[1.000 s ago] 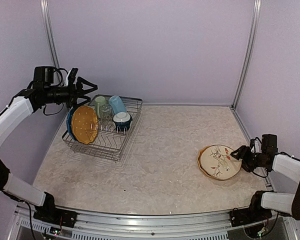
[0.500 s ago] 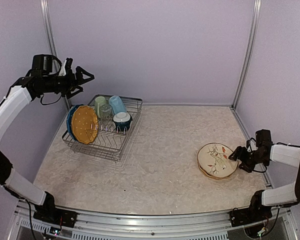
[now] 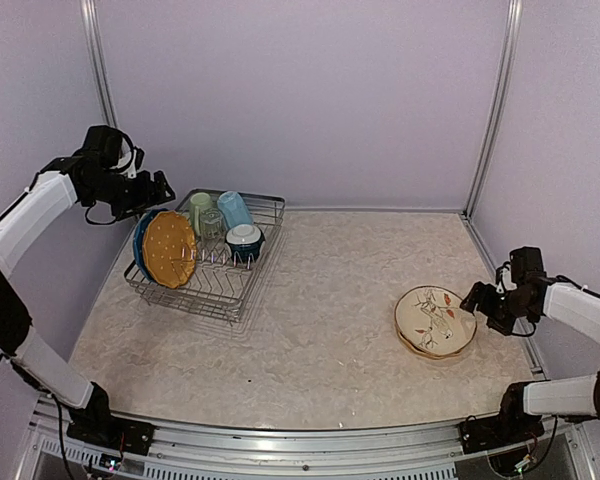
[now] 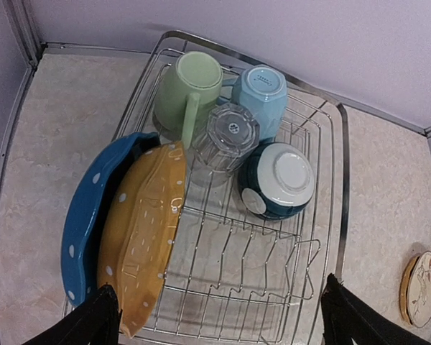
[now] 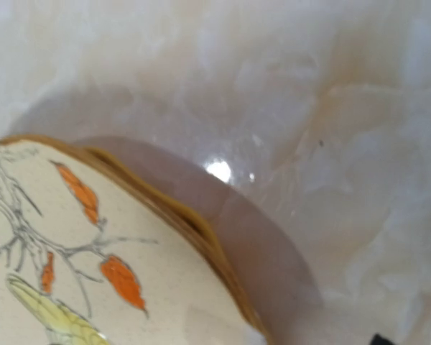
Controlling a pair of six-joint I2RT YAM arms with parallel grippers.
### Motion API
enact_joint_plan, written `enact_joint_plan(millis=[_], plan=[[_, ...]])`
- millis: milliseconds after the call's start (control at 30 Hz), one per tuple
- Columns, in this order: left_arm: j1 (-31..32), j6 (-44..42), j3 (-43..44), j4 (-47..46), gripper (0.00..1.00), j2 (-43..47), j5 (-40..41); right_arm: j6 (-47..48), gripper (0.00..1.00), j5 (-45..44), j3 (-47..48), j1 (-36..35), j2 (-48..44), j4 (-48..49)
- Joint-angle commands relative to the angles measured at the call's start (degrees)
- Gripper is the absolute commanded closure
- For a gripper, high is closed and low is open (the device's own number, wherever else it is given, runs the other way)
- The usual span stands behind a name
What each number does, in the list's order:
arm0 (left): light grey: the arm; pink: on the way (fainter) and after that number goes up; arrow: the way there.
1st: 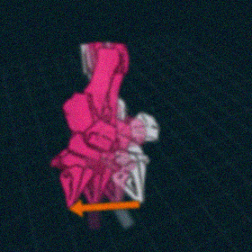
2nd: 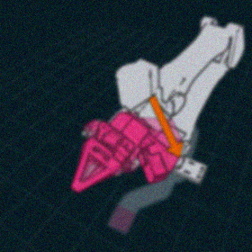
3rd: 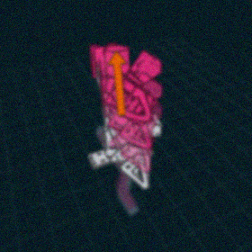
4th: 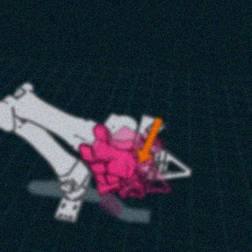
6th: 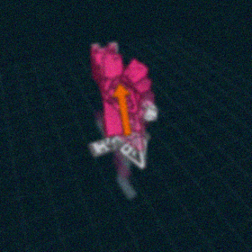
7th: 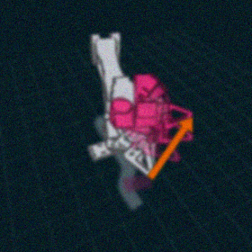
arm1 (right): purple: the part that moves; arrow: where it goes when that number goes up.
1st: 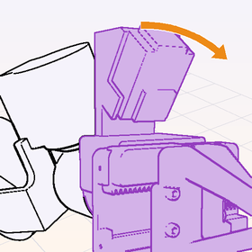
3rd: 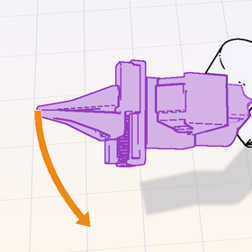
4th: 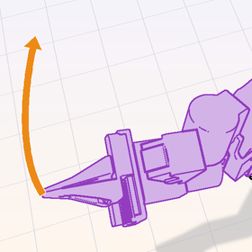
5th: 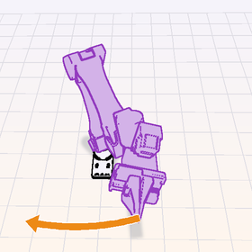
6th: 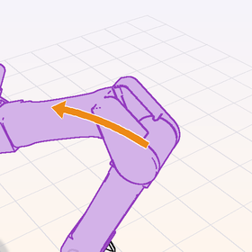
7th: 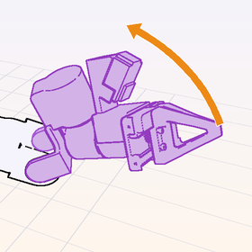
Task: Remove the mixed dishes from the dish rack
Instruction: Grab the plate from the dish rack.
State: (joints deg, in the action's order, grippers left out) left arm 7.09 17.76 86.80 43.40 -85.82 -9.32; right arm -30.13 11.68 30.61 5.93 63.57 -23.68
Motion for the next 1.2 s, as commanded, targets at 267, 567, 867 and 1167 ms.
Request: enact_joint_plan(millis=[267, 567, 867, 1167], plan=[[4.28, -8.31, 2.81, 5.58, 0.12, -2.99, 12.8, -4.08, 0.0, -11.19, 7.17, -5.75, -1.23, -11.52], [8.03, -10.43, 3.25, 6.3, 0.11, -6.07, 24.11, -2.09, 0.0, -6.58, 9.57, -5.76, -5.87, -8.96], [7.95, -11.57, 3.2, 6.0, 0.12, -9.83, 28.42, -2.29, 0.0, -2.46, 9.18, -5.76, -8.32, -6.7], [7.78, -13.04, 3.2, 5.83, 0.16, -12.64, 29.27, -2.12, 0.0, -1.64, 8.62, -5.76, -9.26, -6.2]])
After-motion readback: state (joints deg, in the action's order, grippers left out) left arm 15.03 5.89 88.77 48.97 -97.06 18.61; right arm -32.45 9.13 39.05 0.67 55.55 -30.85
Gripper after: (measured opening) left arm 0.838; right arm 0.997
